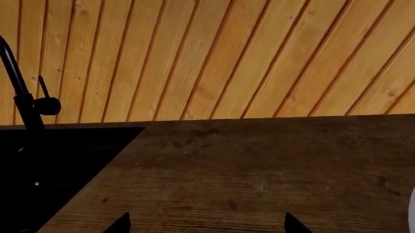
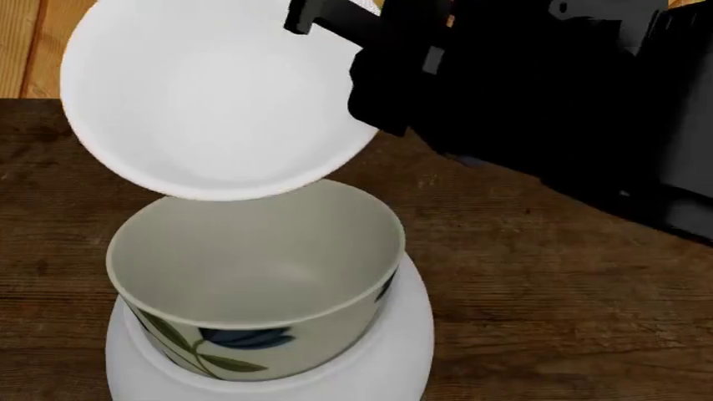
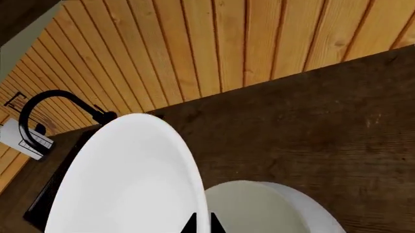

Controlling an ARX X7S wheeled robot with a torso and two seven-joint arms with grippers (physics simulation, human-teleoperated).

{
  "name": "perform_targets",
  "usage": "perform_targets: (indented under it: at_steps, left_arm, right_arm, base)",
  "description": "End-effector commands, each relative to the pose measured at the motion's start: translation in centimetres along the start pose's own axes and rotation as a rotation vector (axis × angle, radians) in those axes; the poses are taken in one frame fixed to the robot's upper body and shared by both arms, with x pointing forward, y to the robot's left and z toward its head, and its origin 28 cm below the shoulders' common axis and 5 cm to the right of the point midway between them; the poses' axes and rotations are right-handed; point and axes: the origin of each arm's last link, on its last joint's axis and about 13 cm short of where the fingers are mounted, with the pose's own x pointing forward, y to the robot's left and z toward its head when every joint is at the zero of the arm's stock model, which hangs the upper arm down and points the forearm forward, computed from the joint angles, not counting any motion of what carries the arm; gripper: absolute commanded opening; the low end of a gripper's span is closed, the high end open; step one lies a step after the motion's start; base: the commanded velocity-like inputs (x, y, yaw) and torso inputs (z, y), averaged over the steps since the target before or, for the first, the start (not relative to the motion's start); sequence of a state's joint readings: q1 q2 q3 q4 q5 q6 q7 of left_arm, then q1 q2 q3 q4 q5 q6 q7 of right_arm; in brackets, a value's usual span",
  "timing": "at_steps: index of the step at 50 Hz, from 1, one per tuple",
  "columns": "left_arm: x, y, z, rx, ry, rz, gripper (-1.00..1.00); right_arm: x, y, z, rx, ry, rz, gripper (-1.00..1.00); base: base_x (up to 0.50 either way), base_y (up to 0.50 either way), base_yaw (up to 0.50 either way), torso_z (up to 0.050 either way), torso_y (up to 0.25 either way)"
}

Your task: Stack the bowls from largest to smallest.

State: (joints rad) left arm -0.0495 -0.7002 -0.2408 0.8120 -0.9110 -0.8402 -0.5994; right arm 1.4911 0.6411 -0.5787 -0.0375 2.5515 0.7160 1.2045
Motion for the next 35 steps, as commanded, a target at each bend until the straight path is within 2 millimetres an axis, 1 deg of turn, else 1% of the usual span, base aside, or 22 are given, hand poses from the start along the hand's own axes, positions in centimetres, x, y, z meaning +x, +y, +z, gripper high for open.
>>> perform_targets:
  at_steps: [1,15,21,35]
  left_arm:
    - [-0.1,0.2,0.1,-0.029,-0.007,-0.021,1.00]
    - [0.0,0.1,0.1,-0.025,-0.005,-0.022,1.00]
    - [0.1,0.1,0.1,-0.024,-0.006,-0.021,1.00]
    - [-0.1,0.2,0.2,-0.023,-0.006,-0.022,1.00]
  right_arm:
    - [1.3,0.8,-1.2,-0.043,0.059,0.006,-1.00]
    - [0.9,-0.3,-2.0,-0.050,0.079,-0.047,-1.00]
    - [1.2,-0.5,-3.1,-0.055,0.123,-0.044,-1.00]
    - [1.7,-1.0,-3.1,-0.059,0.112,-0.074,-1.00]
  base:
    - [0.00,0.00,0.00,0.000,0.000]
    - [0.00,0.00,0.00,0.000,0.000]
    - [0.00,0.00,0.00,0.000,0.000]
    - [0.00,0.00,0.00,0.000,0.001]
